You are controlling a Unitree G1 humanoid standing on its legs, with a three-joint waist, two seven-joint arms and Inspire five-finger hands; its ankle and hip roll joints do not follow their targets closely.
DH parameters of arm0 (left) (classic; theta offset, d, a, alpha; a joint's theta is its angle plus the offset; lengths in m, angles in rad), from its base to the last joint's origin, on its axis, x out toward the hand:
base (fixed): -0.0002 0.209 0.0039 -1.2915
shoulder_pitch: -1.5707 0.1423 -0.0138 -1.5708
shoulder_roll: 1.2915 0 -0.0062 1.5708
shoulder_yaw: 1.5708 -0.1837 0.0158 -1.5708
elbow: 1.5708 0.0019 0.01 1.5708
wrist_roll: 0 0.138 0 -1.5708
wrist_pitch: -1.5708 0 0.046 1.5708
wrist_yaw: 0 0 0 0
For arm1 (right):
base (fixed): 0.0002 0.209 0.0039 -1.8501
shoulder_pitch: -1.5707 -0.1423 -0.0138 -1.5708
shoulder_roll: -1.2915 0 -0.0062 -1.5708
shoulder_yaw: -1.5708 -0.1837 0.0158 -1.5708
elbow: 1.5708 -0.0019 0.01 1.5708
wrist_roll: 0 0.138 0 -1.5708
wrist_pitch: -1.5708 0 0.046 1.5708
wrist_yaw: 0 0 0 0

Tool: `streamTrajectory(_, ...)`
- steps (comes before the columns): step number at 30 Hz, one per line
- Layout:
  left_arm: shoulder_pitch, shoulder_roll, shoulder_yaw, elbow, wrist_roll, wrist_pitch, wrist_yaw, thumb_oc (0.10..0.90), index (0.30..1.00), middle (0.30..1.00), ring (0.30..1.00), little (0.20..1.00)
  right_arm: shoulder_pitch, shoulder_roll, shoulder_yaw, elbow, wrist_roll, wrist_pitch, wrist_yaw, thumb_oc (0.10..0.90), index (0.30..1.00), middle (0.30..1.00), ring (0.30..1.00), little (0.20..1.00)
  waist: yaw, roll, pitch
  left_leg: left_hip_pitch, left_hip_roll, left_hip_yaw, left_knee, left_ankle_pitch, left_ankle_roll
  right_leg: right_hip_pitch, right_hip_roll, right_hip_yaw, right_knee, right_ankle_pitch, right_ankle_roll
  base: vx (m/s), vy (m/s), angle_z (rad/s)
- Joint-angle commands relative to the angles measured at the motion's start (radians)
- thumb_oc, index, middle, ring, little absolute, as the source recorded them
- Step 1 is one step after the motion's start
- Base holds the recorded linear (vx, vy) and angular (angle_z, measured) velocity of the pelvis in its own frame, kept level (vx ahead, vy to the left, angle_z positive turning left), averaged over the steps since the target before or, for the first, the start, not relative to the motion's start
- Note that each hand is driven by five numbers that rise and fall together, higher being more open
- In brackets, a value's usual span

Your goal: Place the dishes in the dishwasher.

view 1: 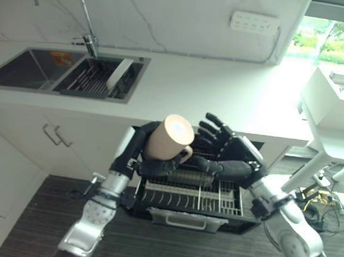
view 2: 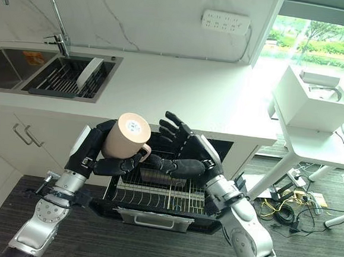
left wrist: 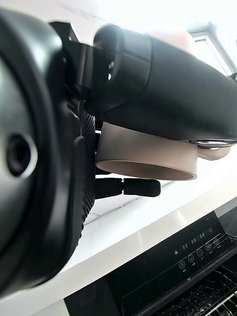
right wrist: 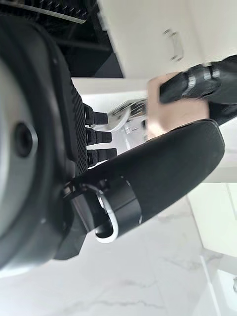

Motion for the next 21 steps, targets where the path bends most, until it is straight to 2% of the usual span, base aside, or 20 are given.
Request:
streamTrajectory(1, -0.137, 0.032, -0.007, -0.034, 0.009, -0.116, 0.018, 0.400, 0.300, 0.300, 0.300, 0.300, -0.104, 0.035, -0.035, -0.053, 0.091, -0.073, 0.037, 0.800, 0.900, 0.900, 0.900, 0.900, -0.007, -0.013, -0.055, 0.007, 0.054, 0.010, 0.006, -0.025, -0.025, 0.064, -0.032, 0.033, -0.051, -0.036, 0.096, 0.00, 0.000, 0.00)
streamTrajectory(11, -0.159, 0.025, -0.055, -0.030, 0.031, -0.106, 0.033, 0.400, 0.300, 0.300, 0.300, 0.300, -0.121, 0.070, 0.020, -0.066, 0.093, -0.069, -0.017, 0.800, 0.900, 0.900, 0.900, 0.900, -0.006, -0.018, -0.054, 0.015, 0.047, 0.019, 0.006, -0.037, -0.016, 0.067, -0.034, 0.045, -0.051, -0.037, 0.100, 0.00, 0.000, 0.00)
streamTrajectory(21, -0.180, 0.033, -0.087, -0.043, 0.120, -0.114, 0.091, 0.400, 0.300, 0.300, 0.300, 0.300, -0.130, 0.085, 0.068, -0.071, 0.089, -0.018, -0.101, 0.800, 0.900, 0.900, 0.900, 0.900, -0.017, -0.021, -0.053, 0.021, 0.048, 0.034, 0.006, -0.041, -0.010, 0.066, -0.028, 0.062, -0.051, -0.038, 0.101, 0.00, 0.000, 0.00)
